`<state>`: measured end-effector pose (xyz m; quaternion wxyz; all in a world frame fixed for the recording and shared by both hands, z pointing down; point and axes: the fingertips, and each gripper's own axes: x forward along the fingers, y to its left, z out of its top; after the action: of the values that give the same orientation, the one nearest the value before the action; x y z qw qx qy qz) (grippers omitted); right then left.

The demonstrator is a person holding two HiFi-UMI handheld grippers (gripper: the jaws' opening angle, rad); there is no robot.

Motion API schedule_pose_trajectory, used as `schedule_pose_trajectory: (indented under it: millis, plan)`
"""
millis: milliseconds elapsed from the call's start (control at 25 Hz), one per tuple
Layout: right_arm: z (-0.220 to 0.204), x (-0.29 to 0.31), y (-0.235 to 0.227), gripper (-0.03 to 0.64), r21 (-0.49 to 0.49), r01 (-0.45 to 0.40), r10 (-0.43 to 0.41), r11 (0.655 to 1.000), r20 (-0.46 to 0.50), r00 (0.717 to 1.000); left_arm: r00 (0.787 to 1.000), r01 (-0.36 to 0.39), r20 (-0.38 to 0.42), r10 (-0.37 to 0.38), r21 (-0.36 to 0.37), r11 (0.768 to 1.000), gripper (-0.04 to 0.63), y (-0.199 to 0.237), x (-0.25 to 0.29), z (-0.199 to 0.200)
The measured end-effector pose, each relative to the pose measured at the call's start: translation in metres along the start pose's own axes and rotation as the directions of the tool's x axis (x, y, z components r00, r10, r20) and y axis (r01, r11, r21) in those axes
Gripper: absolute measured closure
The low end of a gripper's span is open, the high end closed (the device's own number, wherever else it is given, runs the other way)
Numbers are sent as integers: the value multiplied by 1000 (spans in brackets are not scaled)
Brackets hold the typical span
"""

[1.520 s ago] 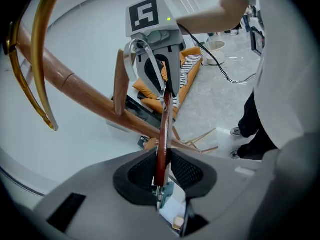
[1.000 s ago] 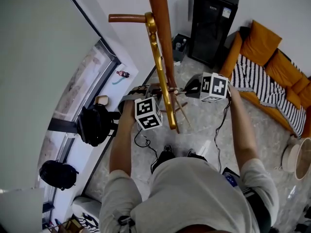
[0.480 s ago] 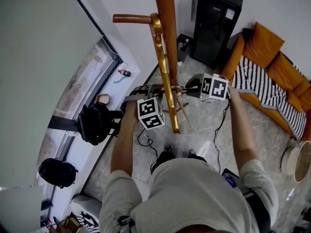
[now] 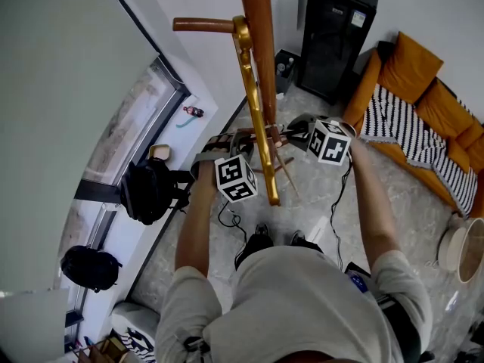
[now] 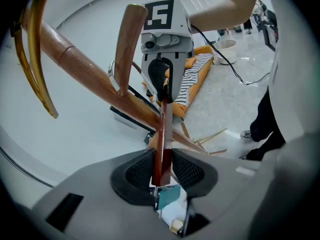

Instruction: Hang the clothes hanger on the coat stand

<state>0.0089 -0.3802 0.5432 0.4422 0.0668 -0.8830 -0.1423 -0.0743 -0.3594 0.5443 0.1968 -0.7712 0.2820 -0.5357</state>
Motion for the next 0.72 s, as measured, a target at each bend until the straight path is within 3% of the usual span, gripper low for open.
schedule_pose_trajectory:
  millis: [200, 400, 720]
  plan:
    - [-2, 4, 1, 528, -15, 7, -7, 1000, 8, 1000, 999, -36, -9, 36, 15, 999, 488, -3, 2, 0]
    - [-2, 9, 2, 514, -34, 58, -58, 998, 10, 998, 993, -119, -18, 120, 43, 992, 480, -4, 3, -2]
    - [-3, 14, -4, 481, -114, 232, -231, 966, 24, 973, 945, -319, -34, 324, 102, 942, 471, 1, 6, -3]
